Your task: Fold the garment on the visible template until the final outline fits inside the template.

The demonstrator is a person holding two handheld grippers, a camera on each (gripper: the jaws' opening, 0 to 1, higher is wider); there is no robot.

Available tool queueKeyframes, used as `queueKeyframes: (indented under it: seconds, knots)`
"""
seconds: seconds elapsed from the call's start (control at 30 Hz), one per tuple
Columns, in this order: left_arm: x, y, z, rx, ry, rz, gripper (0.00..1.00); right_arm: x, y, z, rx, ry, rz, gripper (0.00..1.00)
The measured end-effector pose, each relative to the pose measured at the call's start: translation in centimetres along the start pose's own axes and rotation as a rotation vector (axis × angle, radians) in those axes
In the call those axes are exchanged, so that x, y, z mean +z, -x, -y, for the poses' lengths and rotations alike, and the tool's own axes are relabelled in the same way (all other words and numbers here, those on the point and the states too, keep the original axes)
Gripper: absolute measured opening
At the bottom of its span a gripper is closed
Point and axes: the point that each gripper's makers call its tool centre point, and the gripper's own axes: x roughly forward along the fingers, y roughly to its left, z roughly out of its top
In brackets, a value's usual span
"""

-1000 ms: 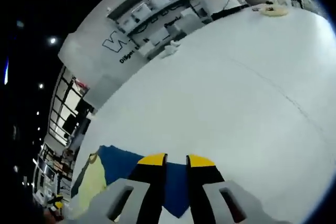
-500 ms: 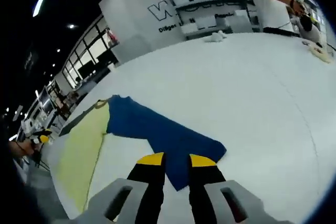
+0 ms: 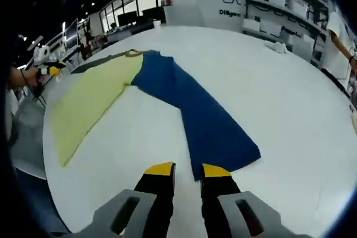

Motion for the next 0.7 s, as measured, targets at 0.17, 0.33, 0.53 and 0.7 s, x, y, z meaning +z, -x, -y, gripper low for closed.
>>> queueKeyframes:
  seconds: [0.17,0.33,0.53,0.7]
  knots:
    - [-0.2,0.1,-0.1,0.001,0.001,-0.004,0.32,-0.6,-0.1,0.6,-0.021,0.078,-0.047,0.11]
    - [-0.2,0.1,0.0,0.002,0.001,-0.005,0.32,-0.8,-0.4,0.8,-0.021,0.131,-0.070,0.10]
    - [-0.3,0.0,0.0,0.003,0.002,-0.009,0.32,-0.6,-0.6,1.0,-0.028,0.200,-0.093,0.01]
    - [-0.2,-0.1,0.0,0.004,0.003,-0.007,0.32,-0.2,-0.5,1.1,-0.014,0.169,-0.091,0.00]
